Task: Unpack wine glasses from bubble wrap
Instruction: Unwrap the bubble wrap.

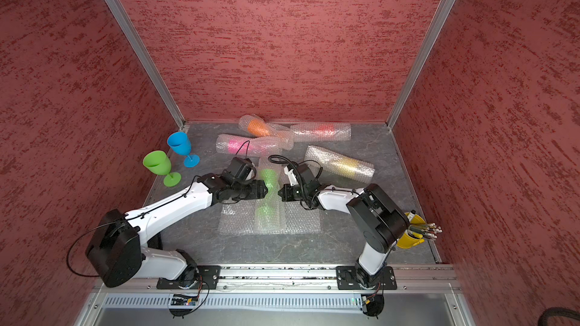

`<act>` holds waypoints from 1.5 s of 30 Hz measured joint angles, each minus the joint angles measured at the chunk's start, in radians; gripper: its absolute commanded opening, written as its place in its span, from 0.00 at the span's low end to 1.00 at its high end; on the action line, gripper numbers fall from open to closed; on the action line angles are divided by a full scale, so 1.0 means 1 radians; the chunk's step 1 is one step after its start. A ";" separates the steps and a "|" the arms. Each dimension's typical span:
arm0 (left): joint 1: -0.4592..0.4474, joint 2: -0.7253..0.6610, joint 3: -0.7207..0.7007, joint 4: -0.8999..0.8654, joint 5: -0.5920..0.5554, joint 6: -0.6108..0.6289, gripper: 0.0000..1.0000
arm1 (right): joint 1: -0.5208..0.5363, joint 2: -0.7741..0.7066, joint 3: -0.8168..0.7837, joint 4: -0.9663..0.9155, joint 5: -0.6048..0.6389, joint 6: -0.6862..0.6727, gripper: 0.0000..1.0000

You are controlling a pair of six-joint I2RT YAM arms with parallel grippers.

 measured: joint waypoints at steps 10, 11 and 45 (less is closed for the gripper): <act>-0.009 0.085 0.020 0.001 0.033 0.019 0.80 | 0.023 -0.002 0.033 0.003 -0.023 0.026 0.00; -0.012 0.096 0.021 0.001 0.033 0.019 0.79 | 0.024 -0.002 0.036 0.003 -0.024 0.027 0.00; 0.020 -0.023 -0.053 0.048 -0.032 0.005 0.00 | 0.038 -0.125 0.011 -0.075 0.221 -0.001 0.00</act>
